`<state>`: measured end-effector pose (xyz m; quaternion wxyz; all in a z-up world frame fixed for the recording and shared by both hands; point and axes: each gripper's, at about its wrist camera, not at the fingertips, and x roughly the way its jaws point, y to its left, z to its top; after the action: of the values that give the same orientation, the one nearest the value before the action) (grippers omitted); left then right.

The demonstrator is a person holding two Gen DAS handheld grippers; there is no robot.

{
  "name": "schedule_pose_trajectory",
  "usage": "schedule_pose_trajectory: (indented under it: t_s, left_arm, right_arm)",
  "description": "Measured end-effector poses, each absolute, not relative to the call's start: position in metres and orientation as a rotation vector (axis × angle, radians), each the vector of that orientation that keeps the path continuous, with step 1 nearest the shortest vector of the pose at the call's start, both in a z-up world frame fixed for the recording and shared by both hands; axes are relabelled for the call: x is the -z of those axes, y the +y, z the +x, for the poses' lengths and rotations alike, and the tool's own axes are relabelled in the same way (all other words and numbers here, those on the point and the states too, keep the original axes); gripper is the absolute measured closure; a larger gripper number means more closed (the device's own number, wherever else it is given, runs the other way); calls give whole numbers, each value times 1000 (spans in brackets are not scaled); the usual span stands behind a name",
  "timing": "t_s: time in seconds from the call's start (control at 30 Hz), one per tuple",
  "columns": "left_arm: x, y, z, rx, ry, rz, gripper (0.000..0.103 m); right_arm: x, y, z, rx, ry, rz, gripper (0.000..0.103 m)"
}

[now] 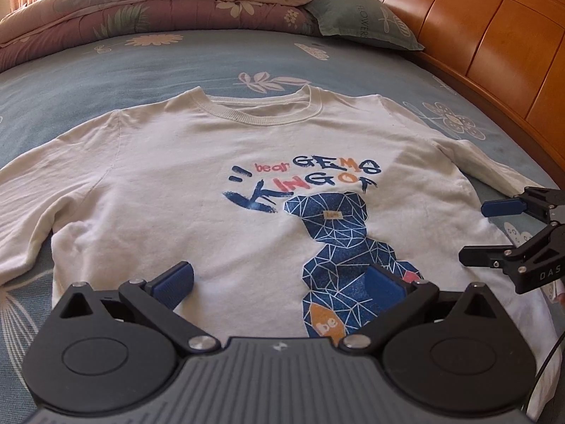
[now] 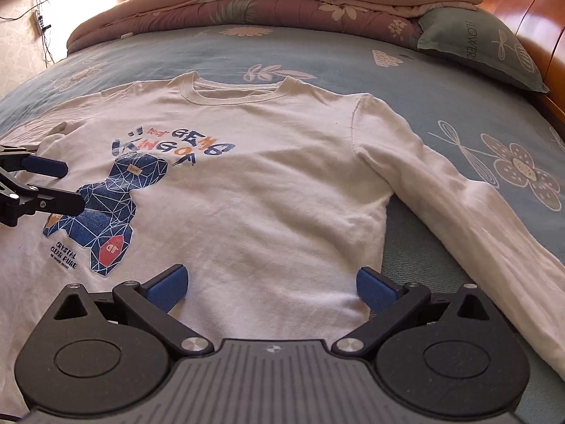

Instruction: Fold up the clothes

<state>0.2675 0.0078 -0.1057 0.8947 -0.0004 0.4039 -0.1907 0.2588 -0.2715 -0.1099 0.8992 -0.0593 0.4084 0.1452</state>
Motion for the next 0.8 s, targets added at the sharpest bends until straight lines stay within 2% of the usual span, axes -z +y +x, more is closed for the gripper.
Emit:
schedule_pose_trajectory:
  t_s: [0.33, 0.6, 0.8]
  left_arm:
    - [86, 33, 272, 350, 773, -115, 1]
    - [90, 41, 279, 330, 786, -142, 1]
    - [91, 30, 273, 380, 784, -135, 1]
  right_arm:
    - [83, -230, 307, -421, 706, -195, 0]
    - [122, -235, 370, -365, 756, -92, 0]
    - [102, -243, 334, -359, 776, -97, 0]
